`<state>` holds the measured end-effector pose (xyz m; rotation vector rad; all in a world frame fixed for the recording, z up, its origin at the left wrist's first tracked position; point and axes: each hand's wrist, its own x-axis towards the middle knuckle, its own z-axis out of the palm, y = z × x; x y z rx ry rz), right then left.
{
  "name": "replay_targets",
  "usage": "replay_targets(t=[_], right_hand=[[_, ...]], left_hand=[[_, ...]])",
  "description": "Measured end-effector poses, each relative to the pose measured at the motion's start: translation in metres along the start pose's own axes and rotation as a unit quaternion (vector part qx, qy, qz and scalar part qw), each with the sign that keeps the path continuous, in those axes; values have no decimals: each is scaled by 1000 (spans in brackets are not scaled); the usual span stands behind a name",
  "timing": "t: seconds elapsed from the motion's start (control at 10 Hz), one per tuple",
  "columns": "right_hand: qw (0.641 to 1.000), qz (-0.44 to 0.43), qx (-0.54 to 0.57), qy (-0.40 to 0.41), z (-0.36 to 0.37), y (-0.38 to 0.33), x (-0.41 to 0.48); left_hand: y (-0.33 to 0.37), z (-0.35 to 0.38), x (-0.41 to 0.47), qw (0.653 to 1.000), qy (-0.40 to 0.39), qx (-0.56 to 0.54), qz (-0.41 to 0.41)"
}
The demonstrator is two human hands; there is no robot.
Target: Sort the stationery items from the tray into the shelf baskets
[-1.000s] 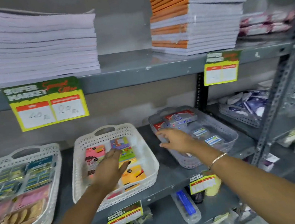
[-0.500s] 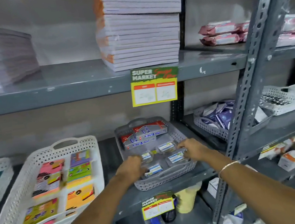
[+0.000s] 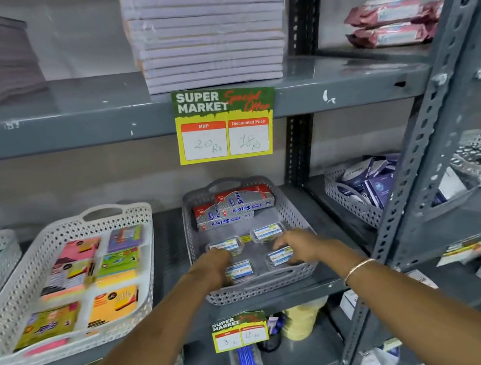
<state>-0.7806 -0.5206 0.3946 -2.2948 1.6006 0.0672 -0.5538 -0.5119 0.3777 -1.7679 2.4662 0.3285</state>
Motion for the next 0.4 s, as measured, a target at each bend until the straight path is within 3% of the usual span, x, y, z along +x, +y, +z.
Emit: replay_targets(t=[0.4], right_hand=[[1000,14,11,-12,-4,0,4]], left_hand=[[-3,3,-5,998,26,-56,-7]])
